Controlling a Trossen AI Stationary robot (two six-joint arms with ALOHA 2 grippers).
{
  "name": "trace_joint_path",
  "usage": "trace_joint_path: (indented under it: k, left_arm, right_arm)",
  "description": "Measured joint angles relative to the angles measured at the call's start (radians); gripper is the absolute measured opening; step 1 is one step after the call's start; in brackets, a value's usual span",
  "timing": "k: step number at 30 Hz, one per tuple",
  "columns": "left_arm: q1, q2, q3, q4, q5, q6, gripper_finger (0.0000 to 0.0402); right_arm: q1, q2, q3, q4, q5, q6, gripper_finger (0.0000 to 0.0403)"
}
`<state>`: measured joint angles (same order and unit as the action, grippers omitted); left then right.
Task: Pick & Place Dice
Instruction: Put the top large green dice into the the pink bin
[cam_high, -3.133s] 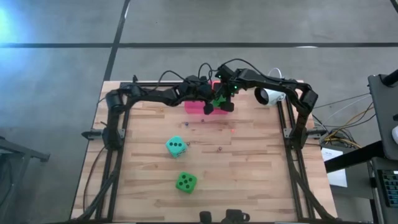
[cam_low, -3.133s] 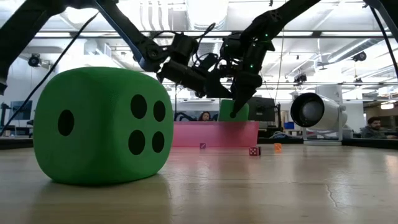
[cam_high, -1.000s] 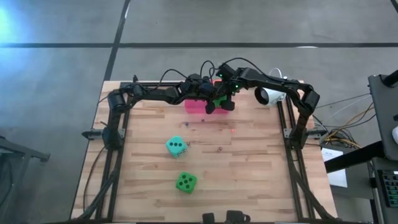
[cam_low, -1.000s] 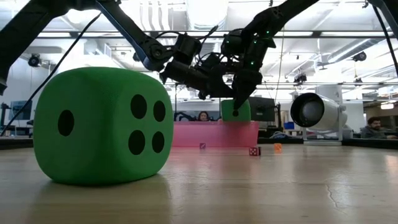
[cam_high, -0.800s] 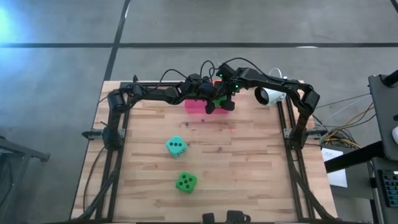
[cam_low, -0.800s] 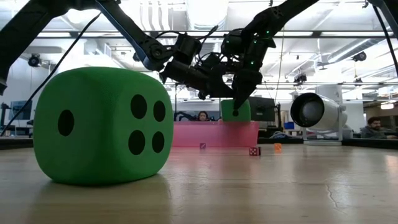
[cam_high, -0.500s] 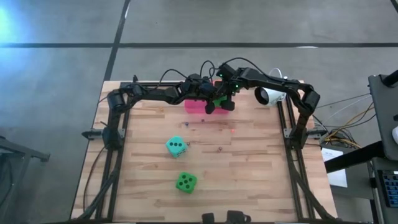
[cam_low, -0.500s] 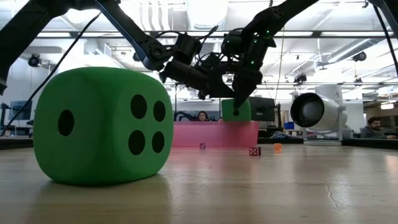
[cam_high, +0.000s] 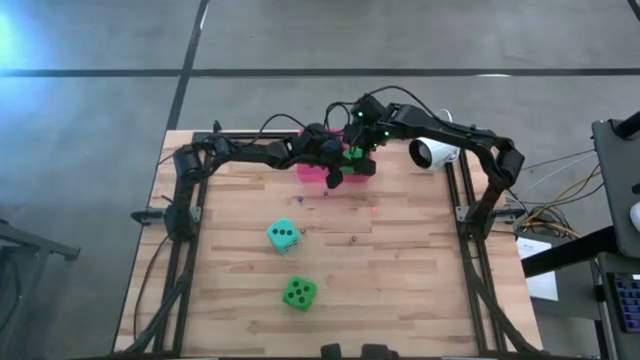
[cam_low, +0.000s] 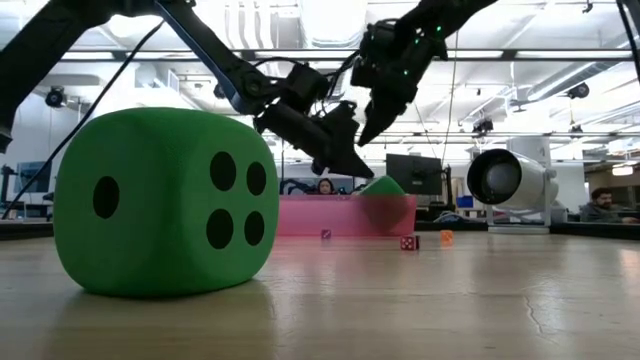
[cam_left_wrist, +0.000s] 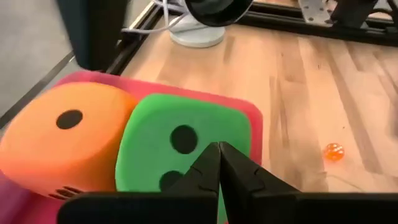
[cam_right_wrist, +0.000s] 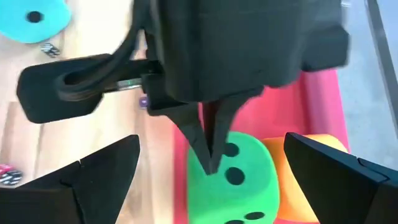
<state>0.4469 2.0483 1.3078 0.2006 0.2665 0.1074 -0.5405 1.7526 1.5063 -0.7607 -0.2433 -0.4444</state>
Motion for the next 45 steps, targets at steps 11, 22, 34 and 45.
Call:
trace_joint_path:
  k: [11,22,34,45]
  left_arm:
    - [0.001,-0.042,-0.001,-0.051,0.005,0.051,0.0008]
    - [0.001,-0.292,-0.158,-0.146,-0.067,0.106,0.0008]
    - [-0.001,-0.709,-0.441,-0.144,-0.148,0.103,0.0008]
    - [-0.008,-0.938,-0.456,-0.351,-0.147,0.102,0.0008]
  right_arm:
    - [-0.001,-0.020,-0.008,-0.036,0.004,-0.011,0.0396]
    - [-0.009,-0.018,-0.029,-0.056,0.010,-0.044,0.0396]
    - [-0.009,-0.017,-0.034,-0.057,0.009,-0.026,0.0396]
    - [-0.009,-0.017,-0.035,0.043,0.007,-0.027,0.0396]
